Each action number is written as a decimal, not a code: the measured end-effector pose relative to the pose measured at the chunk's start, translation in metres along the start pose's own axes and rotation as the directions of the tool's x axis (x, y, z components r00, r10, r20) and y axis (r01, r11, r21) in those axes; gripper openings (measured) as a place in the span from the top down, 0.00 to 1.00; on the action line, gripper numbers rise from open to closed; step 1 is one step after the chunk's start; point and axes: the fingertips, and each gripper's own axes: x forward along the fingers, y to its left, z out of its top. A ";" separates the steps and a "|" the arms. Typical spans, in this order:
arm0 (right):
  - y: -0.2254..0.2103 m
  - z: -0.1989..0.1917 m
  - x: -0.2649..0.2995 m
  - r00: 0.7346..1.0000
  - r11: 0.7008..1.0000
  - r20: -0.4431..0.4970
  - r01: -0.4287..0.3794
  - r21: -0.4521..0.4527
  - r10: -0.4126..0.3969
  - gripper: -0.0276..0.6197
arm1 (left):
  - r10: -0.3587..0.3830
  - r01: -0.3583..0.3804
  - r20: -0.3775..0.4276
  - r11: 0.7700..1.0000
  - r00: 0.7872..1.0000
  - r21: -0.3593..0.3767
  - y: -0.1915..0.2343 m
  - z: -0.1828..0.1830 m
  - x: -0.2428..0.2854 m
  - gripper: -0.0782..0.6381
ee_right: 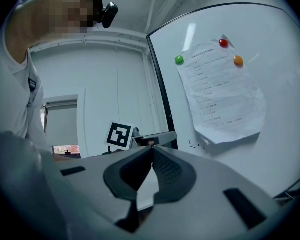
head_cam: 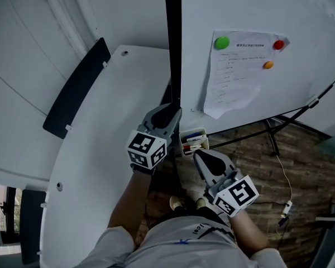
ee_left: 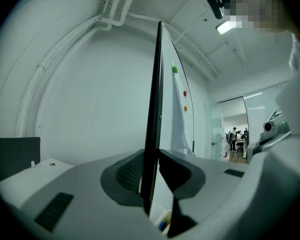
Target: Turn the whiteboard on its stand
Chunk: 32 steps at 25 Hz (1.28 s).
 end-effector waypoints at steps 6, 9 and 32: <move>0.000 0.006 -0.004 1.000 1.000 0.005 -0.021 0.002 0.021 0.93 | 0.026 -0.026 0.014 1.000 1.000 -0.010 -0.003 -0.001 -0.001 0.75; 0.001 0.010 -0.013 0.999 0.999 0.013 -0.048 0.004 0.048 0.93 | 0.071 -0.069 0.057 0.997 0.996 -0.036 -0.004 0.004 -0.012 0.75; 0.003 0.000 -0.057 0.997 0.997 -0.017 -0.078 0.001 0.078 0.93 | 0.102 -0.101 0.003 0.988 0.995 -0.121 -0.167 -0.006 -0.097 0.87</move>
